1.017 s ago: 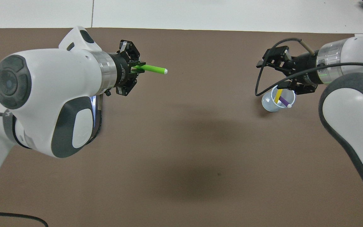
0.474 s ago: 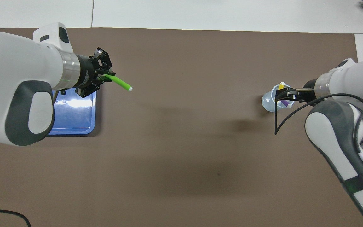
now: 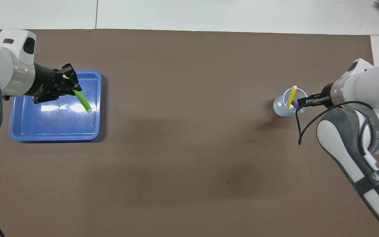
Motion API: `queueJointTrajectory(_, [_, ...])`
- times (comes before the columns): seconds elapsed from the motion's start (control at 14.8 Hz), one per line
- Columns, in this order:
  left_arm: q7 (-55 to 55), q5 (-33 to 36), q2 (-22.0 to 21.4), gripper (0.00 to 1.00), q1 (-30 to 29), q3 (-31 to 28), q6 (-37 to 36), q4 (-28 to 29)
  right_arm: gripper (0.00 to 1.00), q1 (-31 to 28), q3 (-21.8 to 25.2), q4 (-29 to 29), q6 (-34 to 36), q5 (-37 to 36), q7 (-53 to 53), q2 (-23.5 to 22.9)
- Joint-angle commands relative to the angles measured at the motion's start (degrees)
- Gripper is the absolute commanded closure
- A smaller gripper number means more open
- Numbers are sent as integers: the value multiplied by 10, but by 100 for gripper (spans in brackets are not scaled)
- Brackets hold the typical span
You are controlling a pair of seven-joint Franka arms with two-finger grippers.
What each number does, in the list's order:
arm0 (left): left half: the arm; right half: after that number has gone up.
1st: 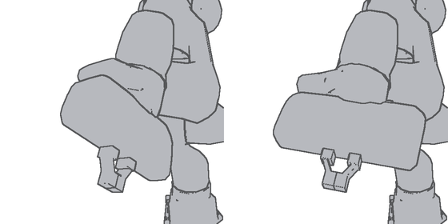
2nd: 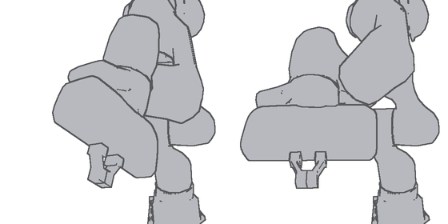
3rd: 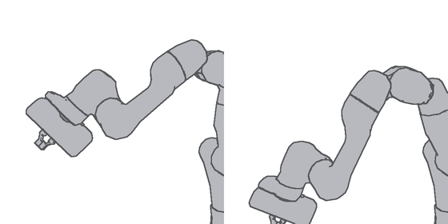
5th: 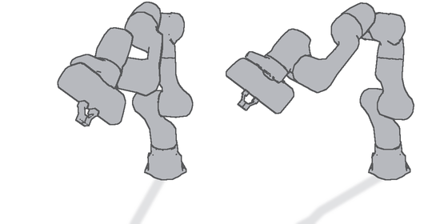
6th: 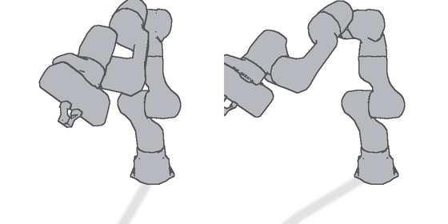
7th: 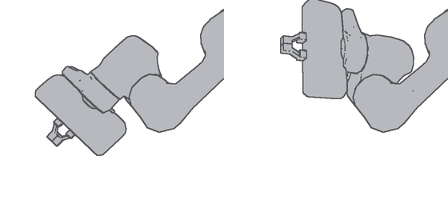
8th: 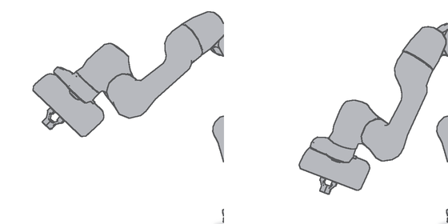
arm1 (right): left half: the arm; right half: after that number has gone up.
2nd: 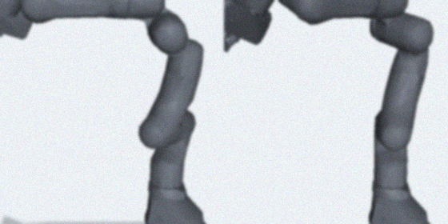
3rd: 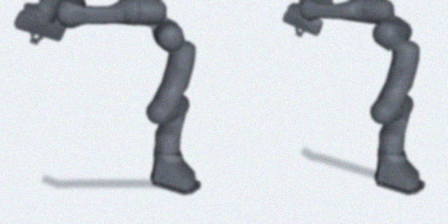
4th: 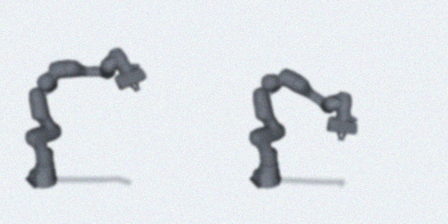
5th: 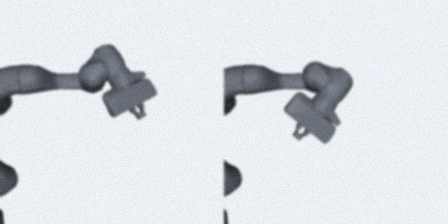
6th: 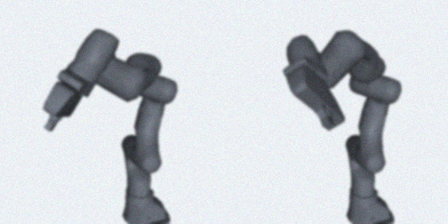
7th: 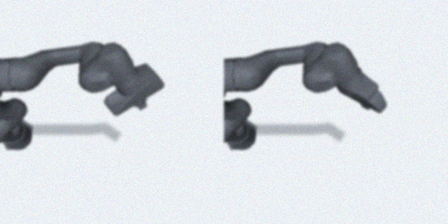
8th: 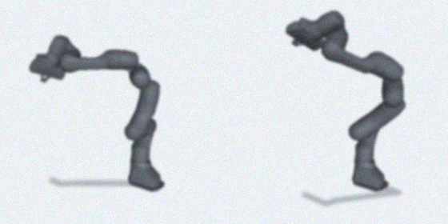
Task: Right arm passes pens to left for tray arrangement
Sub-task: 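Carry the green pen with the left gripper down into the tray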
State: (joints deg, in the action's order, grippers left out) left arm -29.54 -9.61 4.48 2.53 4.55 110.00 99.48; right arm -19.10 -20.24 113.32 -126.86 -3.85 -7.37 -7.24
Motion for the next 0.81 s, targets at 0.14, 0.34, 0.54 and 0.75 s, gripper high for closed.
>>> queueJointTrajectory(0.14, [130,91,-17,100,-40,5,-15,20,40,1,-9,11,20,-11,-9,9])
queueJointTrajectory(0.34, [213,104,-7,100,-74,4,-1,20,50,1,-9,26,19,-11,-16,13])
queueJointTrajectory(0.54, [247,126,20,100,-95,4,14,24,58,2,-9,30,16,-11,-14,10])
queueJointTrajectory(0.75, [277,193,50,100,-100,4,25,26,64,1,-8,30,17,-12,-15,10])
